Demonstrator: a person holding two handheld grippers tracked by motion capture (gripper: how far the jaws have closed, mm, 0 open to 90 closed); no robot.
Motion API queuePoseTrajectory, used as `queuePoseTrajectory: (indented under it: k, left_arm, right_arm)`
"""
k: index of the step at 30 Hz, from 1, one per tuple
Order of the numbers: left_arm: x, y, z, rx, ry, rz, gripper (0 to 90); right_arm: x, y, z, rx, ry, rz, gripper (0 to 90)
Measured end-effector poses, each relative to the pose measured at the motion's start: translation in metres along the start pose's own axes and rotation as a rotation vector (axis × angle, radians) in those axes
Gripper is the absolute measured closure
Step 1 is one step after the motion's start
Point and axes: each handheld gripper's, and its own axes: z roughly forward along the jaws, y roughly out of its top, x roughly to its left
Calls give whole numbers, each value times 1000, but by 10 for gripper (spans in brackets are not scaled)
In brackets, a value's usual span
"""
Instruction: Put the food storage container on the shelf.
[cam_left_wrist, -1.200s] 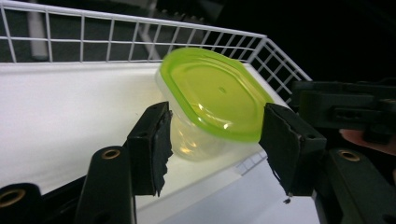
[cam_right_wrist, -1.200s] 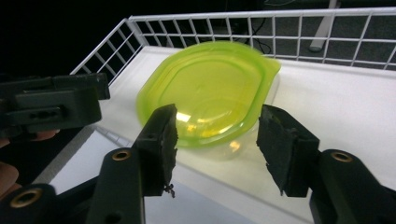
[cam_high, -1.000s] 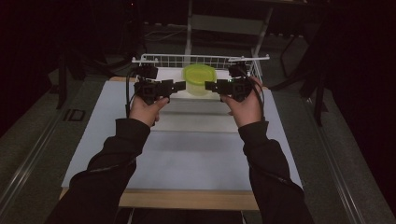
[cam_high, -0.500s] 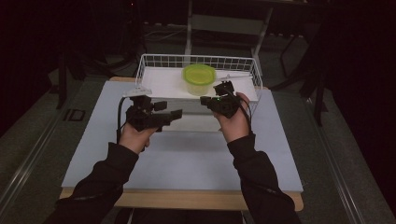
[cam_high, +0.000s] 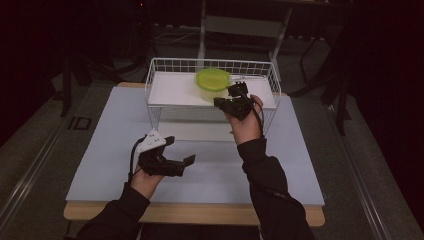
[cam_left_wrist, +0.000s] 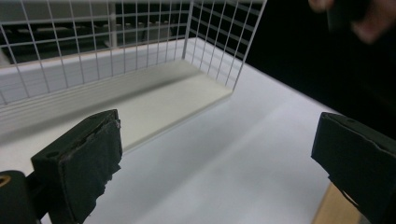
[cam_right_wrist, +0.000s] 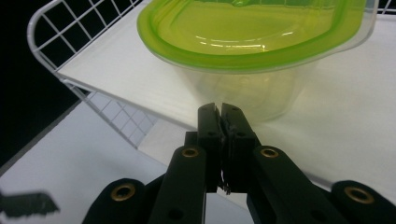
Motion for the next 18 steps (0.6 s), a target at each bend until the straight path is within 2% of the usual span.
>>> queuePoseTrajectory:
  k: [1,6,13,18]
  left_arm:
    - [-2,-7,0,2,8,14,28]
    - [-1,-17,-2,-13,-3,14,28]
    - [0,-25,0,-10,-17,1,28]
    - [0,-25,-1,-19,-22,6,28]
  right_arm:
    - [0,0,0,0,0,0,868]
    - [0,6,7,-5,-10,6,861]
    - [-1,13,12,-12,-9,30,839]
    - [-1,13,14,-9,-27,24,839]
